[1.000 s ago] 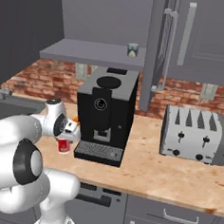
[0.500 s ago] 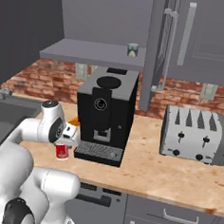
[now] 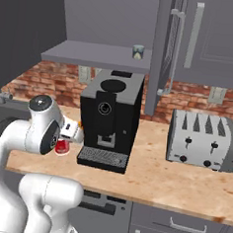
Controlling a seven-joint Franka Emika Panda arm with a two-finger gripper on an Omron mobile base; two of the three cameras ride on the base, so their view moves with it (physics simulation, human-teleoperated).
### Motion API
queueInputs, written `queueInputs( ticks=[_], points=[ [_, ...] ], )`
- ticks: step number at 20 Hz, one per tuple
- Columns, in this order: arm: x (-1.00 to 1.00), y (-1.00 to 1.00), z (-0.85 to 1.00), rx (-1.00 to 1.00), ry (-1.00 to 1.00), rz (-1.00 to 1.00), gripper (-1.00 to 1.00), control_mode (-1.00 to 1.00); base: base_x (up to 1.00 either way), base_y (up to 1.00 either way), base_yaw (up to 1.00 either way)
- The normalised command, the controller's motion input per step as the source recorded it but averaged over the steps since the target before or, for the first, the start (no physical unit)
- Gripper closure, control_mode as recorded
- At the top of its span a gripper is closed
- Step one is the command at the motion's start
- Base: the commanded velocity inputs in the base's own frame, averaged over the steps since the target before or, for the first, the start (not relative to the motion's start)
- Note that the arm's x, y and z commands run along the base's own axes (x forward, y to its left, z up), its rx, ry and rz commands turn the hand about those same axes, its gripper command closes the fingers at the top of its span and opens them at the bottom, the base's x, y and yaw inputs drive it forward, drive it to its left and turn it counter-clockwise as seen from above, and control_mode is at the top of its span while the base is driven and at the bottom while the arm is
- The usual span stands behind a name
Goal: Restock the canned food cabinet by taking the new fresh canned food from the counter and placing it in the cabinet. Then, take the old canned food from the cabinet and place it on the counter.
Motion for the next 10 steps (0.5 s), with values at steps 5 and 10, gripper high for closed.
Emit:
queueInputs(
  ticks=[5,10],
  points=[
    [-0.52,0.0,1.0,0.03,-0.5,0.0,1.0,-1.0,0.0,0.0,0.0],
    [-0.3,-0.02,1.0,0.02,-0.47,0.0,1.0,-1.0,0.0,0.0,0.0]
  ],
)
